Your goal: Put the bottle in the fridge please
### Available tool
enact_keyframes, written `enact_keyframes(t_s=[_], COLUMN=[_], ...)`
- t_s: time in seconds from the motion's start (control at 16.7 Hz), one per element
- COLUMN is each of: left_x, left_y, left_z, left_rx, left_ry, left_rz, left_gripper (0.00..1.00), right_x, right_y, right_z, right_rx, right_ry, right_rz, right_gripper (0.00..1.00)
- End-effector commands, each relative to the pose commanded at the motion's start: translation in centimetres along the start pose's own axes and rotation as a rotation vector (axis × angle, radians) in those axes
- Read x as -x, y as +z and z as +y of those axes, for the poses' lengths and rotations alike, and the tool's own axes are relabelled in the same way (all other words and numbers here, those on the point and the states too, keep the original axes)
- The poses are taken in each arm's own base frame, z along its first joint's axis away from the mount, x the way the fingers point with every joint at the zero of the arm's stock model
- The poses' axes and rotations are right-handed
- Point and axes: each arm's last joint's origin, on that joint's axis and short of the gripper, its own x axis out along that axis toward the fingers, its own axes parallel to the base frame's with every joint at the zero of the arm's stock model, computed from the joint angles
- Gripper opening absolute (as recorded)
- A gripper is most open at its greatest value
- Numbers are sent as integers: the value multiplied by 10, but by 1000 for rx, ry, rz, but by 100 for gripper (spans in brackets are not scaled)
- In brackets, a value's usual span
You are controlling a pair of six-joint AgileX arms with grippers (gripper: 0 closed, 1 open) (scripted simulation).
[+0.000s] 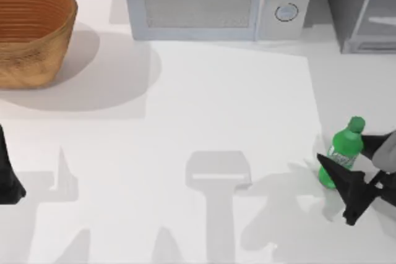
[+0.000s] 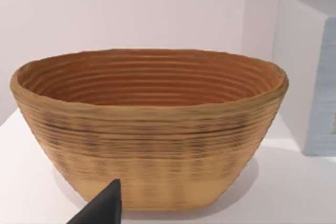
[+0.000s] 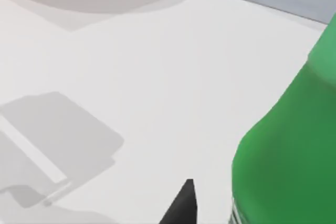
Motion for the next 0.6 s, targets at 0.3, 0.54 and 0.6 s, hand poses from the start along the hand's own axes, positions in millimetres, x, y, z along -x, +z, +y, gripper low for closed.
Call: enact_keyframes(t_s=[0.3,0.54,0.6], left_x=[0,0,0], left_y=[0,0,0], left_z=[0,0,0], left_rx=[0,0,0], left_ry=[0,0,0], left_rz=[0,0,0], left_gripper=[100,100,100], right_x=[0,0,0], right_y=[0,0,0], right_z=[0,0,0], right_rx=[0,0,0], right_ry=[0,0,0], right_rz=[0,0,0], right_gripper=[3,1,1])
